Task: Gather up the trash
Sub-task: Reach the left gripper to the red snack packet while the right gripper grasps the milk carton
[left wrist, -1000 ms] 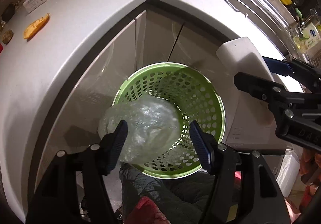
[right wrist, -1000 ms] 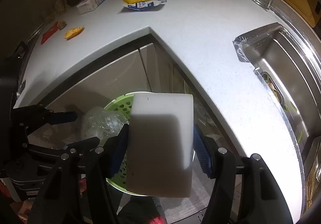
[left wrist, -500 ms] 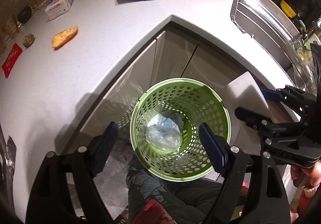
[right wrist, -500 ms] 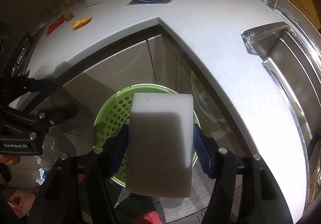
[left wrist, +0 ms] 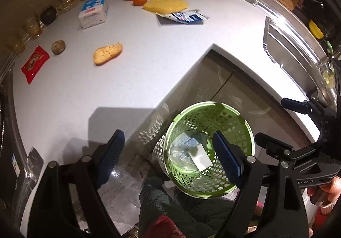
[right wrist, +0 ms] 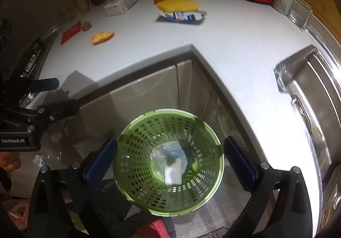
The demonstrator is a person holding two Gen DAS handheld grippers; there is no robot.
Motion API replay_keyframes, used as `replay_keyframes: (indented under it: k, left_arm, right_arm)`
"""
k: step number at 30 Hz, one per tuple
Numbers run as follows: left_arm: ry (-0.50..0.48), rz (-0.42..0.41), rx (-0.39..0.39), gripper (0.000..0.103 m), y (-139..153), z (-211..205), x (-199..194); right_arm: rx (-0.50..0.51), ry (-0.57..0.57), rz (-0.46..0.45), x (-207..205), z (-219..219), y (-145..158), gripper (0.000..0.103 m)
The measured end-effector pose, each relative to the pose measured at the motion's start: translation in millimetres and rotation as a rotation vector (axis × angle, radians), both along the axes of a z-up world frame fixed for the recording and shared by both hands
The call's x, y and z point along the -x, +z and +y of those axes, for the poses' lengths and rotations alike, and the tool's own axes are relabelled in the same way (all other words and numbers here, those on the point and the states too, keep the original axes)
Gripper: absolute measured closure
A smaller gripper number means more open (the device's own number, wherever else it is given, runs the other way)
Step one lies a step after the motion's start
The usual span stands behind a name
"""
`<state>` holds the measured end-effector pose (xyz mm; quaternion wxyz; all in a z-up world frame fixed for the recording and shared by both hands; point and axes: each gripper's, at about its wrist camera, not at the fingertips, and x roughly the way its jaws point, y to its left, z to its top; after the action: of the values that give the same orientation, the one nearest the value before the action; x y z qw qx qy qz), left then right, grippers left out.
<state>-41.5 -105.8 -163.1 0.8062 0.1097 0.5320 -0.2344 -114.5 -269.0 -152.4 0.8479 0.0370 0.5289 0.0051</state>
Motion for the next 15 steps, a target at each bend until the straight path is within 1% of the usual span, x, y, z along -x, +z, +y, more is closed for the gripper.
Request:
replay_keyframes:
  k: [4, 6, 11, 15]
  left_arm:
    - [0.073, -0.052, 0.008, 0.016, 16.5, 28.4, -26.2]
    - [0.120, -0.078, -0.001, 0.016, 22.1, 46.5, -44.3]
    - [0.235, -0.092, -0.018, 0.016, 25.7, 98.1, -97.3]
    - [0.319, -0.085, -0.023, 0.016, 24.3, 130.4, -139.6]
  right_arm:
    - [-0.003, 0.042, -0.058, -36.4, 18.8, 21.3, 0.003]
    - [-0.014, 0.051, -0.071, -59.1, 30.1, 28.0, 0.003]
    - [-0.039, 0.044, -0.100, -126.5, 61.2, 37.5, 0.003]
    - [-0.056, 0.033, -0.099, -183.4, 87.1, 37.6, 0.003]
